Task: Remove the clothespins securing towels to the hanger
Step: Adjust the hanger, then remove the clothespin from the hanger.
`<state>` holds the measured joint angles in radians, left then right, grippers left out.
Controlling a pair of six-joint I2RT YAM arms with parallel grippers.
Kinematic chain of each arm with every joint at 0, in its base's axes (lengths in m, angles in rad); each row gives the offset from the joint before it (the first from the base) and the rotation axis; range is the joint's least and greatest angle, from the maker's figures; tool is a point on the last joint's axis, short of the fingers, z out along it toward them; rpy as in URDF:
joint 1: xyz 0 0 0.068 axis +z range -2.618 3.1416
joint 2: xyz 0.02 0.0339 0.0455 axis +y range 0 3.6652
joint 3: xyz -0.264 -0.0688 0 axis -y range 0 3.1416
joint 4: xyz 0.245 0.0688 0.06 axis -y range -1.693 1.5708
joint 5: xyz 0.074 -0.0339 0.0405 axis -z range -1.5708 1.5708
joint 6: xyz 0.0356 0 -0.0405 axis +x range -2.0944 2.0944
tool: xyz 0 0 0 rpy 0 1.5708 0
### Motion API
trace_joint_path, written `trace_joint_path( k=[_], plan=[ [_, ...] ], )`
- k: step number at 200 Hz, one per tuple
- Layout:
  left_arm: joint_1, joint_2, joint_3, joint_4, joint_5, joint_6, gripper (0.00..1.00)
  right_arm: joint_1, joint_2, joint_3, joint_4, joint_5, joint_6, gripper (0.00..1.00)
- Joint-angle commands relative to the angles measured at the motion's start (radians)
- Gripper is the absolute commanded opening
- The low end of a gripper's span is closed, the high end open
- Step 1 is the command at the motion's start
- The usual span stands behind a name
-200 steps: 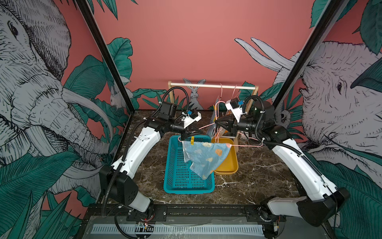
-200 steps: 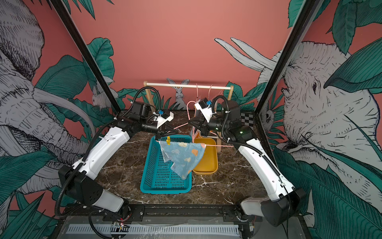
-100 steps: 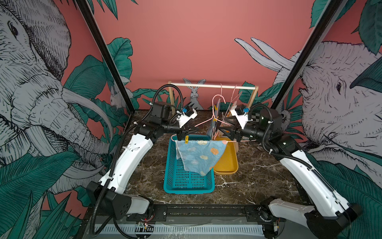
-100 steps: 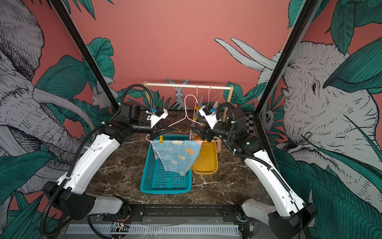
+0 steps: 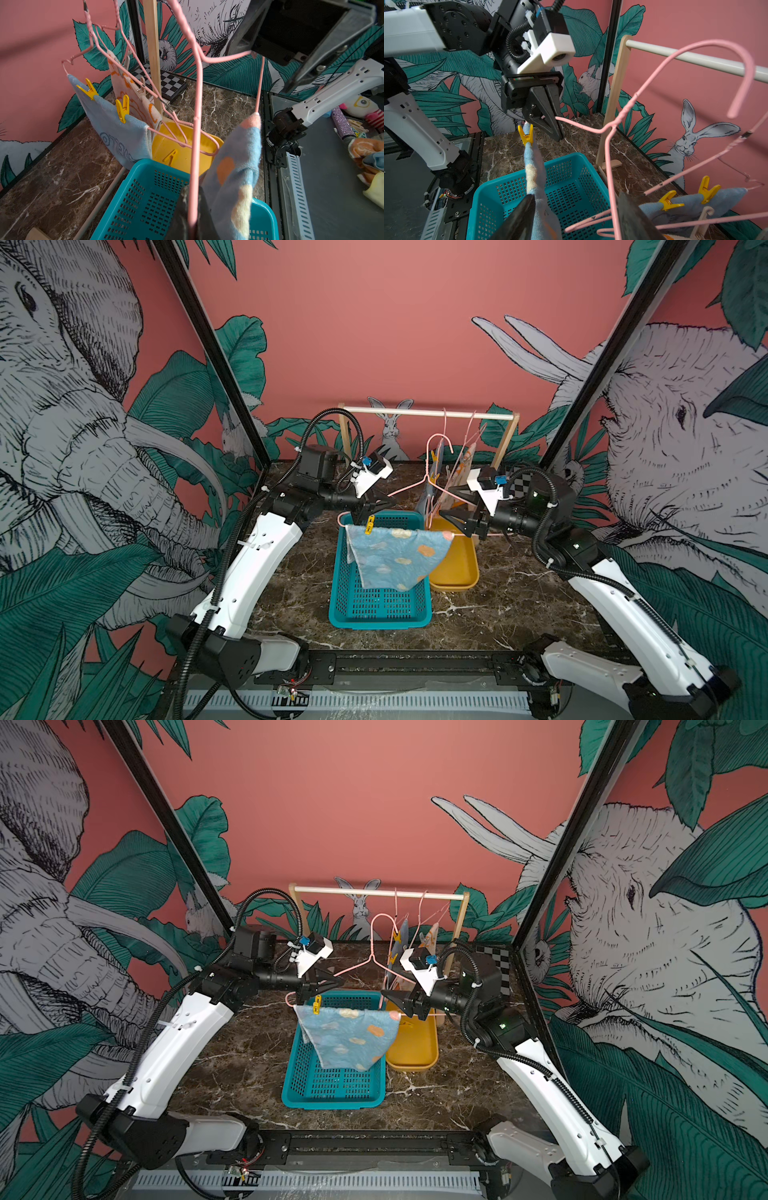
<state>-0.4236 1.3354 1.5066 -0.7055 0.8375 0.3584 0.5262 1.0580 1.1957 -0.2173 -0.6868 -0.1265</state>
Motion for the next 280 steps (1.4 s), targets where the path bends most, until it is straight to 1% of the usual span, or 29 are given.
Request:
trace_joint_path(
  k=[1, 32, 66, 94, 111, 144, 161, 179, 208, 231, 280],
  plan=[
    [0.006, -0.008, 0.048, 0.061, 0.006, -0.052, 0.00, 0.061, 0.019, -0.004, 0.033, -0.064, -0.016, 0.61],
    [0.006, -0.027, 0.046, 0.019, -0.056, -0.003, 0.00, 0.063, 0.008, -0.002, 0.019, 0.106, -0.035, 0.62],
    [0.006, -0.045, 0.043, -0.033, -0.095, 0.048, 0.00, 0.062, -0.023, -0.018, 0.028, 0.278, -0.048, 0.63],
    [0.006, -0.057, 0.044, -0.062, -0.112, 0.077, 0.00, 0.063, -0.055, -0.036, 0.043, 0.324, -0.056, 0.64],
    [0.006, -0.064, 0.040, -0.056, -0.113, 0.077, 0.00, 0.062, -0.069, -0.039, 0.031, 0.283, -0.066, 0.64],
    [0.006, -0.061, 0.037, -0.022, -0.069, 0.036, 0.00, 0.066, -0.038, -0.021, 0.016, 0.038, -0.052, 0.63],
    [0.006, -0.060, 0.027, 0.006, -0.038, 0.011, 0.00, 0.085, -0.013, -0.018, 0.022, -0.023, -0.048, 0.62],
    [0.006, -0.058, 0.017, 0.039, -0.009, -0.022, 0.00, 0.113, 0.018, -0.008, 0.029, -0.028, -0.050, 0.62],
    [0.006, -0.050, 0.006, 0.088, 0.037, -0.068, 0.00, 0.163, 0.071, -0.016, 0.096, -0.021, -0.041, 0.61],
    [0.006, -0.040, 0.009, 0.098, 0.061, -0.084, 0.00, 0.199, 0.126, -0.004, 0.141, -0.011, -0.032, 0.60],
    [0.006, -0.033, 0.004, 0.120, 0.098, -0.110, 0.00, 0.237, 0.229, 0.022, 0.235, 0.012, 0.005, 0.58]
  ],
)
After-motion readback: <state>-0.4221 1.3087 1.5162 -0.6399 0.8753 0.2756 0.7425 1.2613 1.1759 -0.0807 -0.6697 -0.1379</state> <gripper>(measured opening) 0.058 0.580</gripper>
